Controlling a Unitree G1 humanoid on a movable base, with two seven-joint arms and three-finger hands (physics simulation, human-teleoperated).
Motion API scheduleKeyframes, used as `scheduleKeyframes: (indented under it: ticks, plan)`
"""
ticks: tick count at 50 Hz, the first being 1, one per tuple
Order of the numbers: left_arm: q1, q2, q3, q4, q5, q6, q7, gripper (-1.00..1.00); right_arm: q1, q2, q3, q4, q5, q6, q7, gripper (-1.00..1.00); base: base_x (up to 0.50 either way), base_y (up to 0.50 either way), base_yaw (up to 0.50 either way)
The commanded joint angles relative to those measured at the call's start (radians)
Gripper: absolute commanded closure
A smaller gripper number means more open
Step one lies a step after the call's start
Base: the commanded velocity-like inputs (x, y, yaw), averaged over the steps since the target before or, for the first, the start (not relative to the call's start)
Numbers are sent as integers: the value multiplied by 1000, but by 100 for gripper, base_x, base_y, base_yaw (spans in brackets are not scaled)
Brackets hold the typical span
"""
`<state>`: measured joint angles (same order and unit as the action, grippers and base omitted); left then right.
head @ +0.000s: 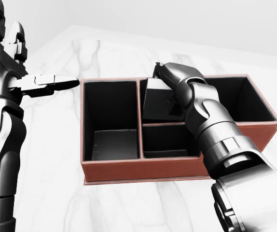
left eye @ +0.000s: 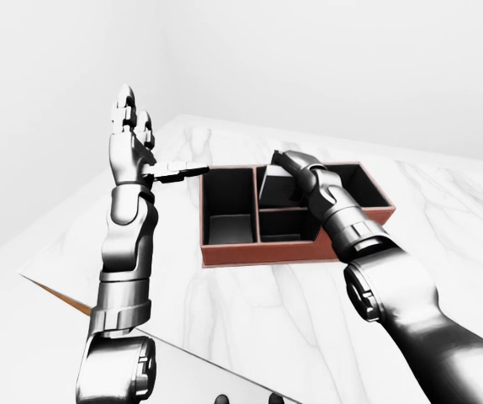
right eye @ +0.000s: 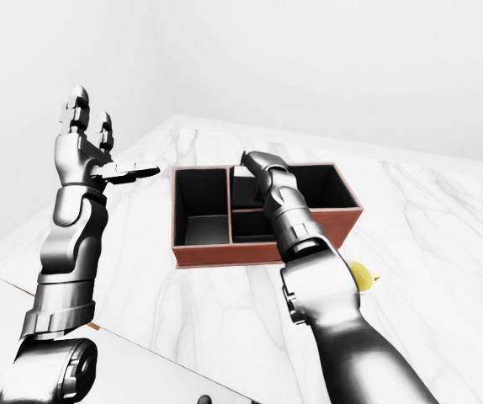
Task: Pick up the book and place it in the front compartment of the caddy.
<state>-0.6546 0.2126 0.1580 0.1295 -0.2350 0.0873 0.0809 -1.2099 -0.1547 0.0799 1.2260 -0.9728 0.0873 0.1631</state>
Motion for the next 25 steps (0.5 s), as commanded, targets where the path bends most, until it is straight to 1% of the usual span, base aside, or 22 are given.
scheduleKeyframes:
  ticks: [1,2,17,25]
  plan:
    - [0,1,0,-1,-3,0,1,-100,-20,1,-15,-20,-26,0,-55,100,0,0,0]
    - [0,1,0,-3,-3,0,1,-100,-21,1,-13,-20,-30,0,-69,100,0,0,0]
    - [0,0,-1,-9,-4,0,2,-100,-27,1,-16,-15,-38,0,-106,100,0,0,0]
    - [-1,1,0,-9,-5,0,3,-100,-14,11,-9,11,-51,0,-152,100,0,0,0]
